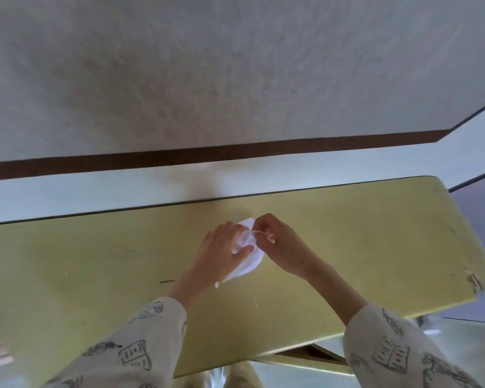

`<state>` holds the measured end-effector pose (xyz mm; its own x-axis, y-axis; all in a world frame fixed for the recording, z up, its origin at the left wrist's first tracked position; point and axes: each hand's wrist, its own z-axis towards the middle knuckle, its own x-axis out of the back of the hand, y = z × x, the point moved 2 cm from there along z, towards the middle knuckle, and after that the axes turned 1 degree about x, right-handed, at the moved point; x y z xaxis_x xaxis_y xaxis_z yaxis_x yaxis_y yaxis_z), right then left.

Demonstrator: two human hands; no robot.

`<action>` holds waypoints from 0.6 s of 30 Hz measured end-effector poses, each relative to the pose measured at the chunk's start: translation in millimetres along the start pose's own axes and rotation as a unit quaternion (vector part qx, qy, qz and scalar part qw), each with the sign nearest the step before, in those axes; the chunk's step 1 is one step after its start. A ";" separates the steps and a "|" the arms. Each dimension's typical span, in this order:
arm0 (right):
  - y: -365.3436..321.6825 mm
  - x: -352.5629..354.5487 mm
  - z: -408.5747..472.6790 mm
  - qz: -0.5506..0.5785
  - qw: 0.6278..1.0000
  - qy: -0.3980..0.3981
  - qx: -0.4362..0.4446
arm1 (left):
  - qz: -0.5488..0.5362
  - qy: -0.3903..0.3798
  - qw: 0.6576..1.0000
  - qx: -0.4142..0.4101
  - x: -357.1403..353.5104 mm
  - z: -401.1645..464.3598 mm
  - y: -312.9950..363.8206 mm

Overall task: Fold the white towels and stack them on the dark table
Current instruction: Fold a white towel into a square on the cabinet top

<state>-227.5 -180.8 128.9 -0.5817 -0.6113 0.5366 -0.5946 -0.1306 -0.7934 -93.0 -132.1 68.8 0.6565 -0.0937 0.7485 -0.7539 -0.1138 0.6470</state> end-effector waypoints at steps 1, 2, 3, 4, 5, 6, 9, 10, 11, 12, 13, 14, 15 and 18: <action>-6.5 3.6 -2.6 0.010 1.000 -0.005 -0.004 | -0.015 0.020 1.000 0.003 3.3 -6.2 1.2; -11.8 6.0 -5.1 0.016 1.000 -0.011 -0.006 | -0.029 0.050 0.998 0.002 7.0 -13.0 1.3; -16.2 8.1 -7.7 0.018 1.000 -0.019 -0.008 | -0.041 0.076 0.996 0.005 10.4 -19.1 -1.3; -19.0 9.9 -9.7 0.014 0.999 -0.029 -0.011 | -0.049 0.094 0.994 0.021 14.2 -24.3 -5.6; -22.3 11.8 -12.5 0.003 0.999 -0.038 -0.014 | -0.050 0.105 0.992 0.044 20.1 -29.1 -11.7; -23.9 13.8 -14.3 -0.010 0.999 -0.046 -0.015 | -0.047 0.108 0.991 0.065 24.9 -32.9 -19.0; -27.4 16.2 -18.1 -0.039 0.997 -0.065 -0.016 | -0.016 0.112 0.988 0.107 40.8 -44.5 -41.1; -29.1 15.9 -18.1 -0.051 0.996 -0.069 -0.015 | 0.000 0.112 0.987 0.117 46.6 -47.7 -48.3; -30.8 16.2 -17.4 -0.067 0.995 -0.070 -0.013 | 0.023 0.108 0.986 0.124 52.0 -48.8 -55.6; -33.0 17.2 -15.4 -0.084 0.994 -0.066 -0.010 | 0.052 0.104 0.985 0.128 59.4 -48.9 -61.2; -35.0 19.6 -12.2 -0.096 0.994 -0.057 -0.007 | 0.079 0.099 0.983 0.130 68.4 -46.2 -65.9; -37.0 23.5 -8.0 -0.104 0.994 -0.040 -0.002 | 0.098 0.097 0.982 0.131 78.9 -41.9 -68.4; -40.0 28.3 -4.0 -0.108 0.994 -0.015 0.005 | 0.109 0.102 0.980 0.129 91.3 -38.3 -68.7; -49.0 43.2 4.4 -0.096 0.992 0.075 0.039 | 0.114 0.158 0.975 0.104 125.4 -33.0 -59.9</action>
<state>-221.1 -204.2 189.7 -0.5405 -0.4476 0.7124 -0.6618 -0.2967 -0.6885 33.7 -104.4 128.7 0.4079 0.1661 0.8978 -0.8365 -0.3261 0.4403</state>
